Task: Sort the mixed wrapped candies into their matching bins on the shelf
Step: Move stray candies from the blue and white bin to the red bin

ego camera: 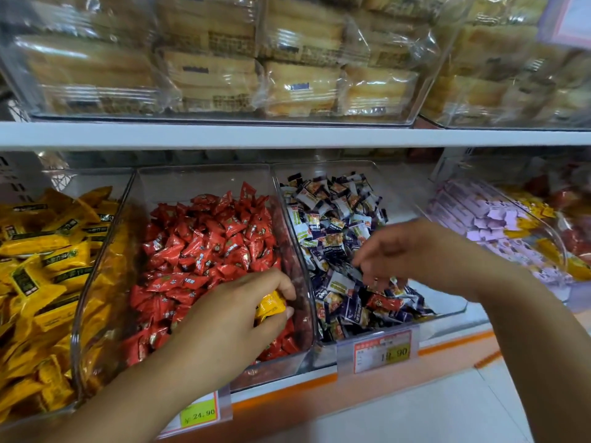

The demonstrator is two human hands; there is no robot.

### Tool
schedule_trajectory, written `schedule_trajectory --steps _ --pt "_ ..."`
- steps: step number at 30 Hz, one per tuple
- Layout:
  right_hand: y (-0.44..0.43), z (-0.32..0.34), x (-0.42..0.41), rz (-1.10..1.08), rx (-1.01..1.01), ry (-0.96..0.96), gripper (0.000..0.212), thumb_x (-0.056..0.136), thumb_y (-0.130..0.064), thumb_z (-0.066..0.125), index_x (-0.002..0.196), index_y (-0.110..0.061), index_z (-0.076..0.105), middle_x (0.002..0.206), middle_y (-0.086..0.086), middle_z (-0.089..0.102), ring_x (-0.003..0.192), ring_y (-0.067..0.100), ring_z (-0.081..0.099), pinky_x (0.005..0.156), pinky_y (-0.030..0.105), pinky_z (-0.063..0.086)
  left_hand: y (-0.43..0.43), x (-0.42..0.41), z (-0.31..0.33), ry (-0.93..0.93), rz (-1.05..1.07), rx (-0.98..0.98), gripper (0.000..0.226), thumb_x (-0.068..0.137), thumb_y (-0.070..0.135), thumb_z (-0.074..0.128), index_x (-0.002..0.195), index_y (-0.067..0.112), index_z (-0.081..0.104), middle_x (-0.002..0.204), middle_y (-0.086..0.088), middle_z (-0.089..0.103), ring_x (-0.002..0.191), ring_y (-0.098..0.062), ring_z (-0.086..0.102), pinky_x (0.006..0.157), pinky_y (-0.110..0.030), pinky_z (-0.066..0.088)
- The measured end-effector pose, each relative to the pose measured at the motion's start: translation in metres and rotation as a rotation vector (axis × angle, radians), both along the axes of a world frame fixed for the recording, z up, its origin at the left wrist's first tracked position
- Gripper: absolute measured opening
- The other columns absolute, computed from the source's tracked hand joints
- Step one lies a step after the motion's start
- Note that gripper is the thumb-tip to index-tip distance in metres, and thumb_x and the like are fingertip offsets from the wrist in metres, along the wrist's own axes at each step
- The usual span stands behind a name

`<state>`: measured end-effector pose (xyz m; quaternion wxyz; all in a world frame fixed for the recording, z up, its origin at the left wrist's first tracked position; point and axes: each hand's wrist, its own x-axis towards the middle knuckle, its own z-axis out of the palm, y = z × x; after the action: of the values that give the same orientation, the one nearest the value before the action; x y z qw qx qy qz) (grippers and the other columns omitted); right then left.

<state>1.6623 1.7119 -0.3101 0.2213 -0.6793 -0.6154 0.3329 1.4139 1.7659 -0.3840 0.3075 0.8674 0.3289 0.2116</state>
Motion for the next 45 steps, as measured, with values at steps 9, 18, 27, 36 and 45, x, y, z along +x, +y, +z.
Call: schedule_trajectory --steps 9,18,27,36,45 --pt "-0.018 -0.013 0.023 -0.081 0.035 -0.272 0.016 0.086 -0.027 0.071 0.083 -0.043 0.070 0.078 -0.023 0.067 0.069 -0.003 0.061 0.055 0.012 0.044 -0.001 0.005 -0.001 0.024 0.008 0.014 0.011 0.090 0.038 0.062 0.095 0.042 0.053 0.102 0.037 0.048 0.076 0.004 0.051 0.058 -0.014 0.034" --pt "-0.019 -0.027 0.030 -0.073 -0.006 -0.311 0.016 0.084 -0.030 0.071 0.092 -0.043 0.068 0.081 -0.018 0.065 0.064 -0.005 0.058 0.054 0.010 0.043 -0.004 0.005 0.005 0.044 0.003 0.021 0.011 0.089 0.036 0.063 0.093 0.040 0.053 0.101 0.036 0.050 0.073 0.002 0.052 0.057 -0.015 0.036" --pt "0.012 0.001 -0.020 -0.141 0.338 0.134 0.019 0.094 -0.035 0.056 0.112 -0.042 0.060 0.104 -0.017 0.067 0.079 0.003 0.066 0.066 0.017 0.054 -0.010 0.010 0.009 0.173 0.064 0.125 0.019 0.090 0.036 0.060 0.094 0.044 0.043 0.099 0.039 0.045 0.071 0.011 0.049 0.048 -0.018 0.030" --pt "0.029 -0.053 0.031 -0.126 -0.212 -0.415 0.045 0.100 -0.020 0.044 0.143 -0.026 0.034 0.132 0.009 0.049 0.076 0.014 0.057 0.058 0.022 0.043 -0.013 0.008 0.009 0.241 0.056 0.174 0.022 0.092 0.043 0.054 0.108 0.046 0.040 0.093 0.032 0.045 0.074 0.016 0.045 0.050 -0.016 0.032" --pt "0.020 -0.044 0.028 -0.340 0.071 -0.151 0.027 0.094 -0.008 0.056 0.111 -0.028 0.061 0.086 -0.006 0.061 0.054 0.006 0.058 0.042 0.013 0.036 -0.008 0.004 0.002 0.174 0.031 0.128 0.025 0.091 0.046 0.055 0.106 0.052 0.036 0.105 0.045 0.040 0.083 -0.001 0.052 0.056 -0.017 0.037"
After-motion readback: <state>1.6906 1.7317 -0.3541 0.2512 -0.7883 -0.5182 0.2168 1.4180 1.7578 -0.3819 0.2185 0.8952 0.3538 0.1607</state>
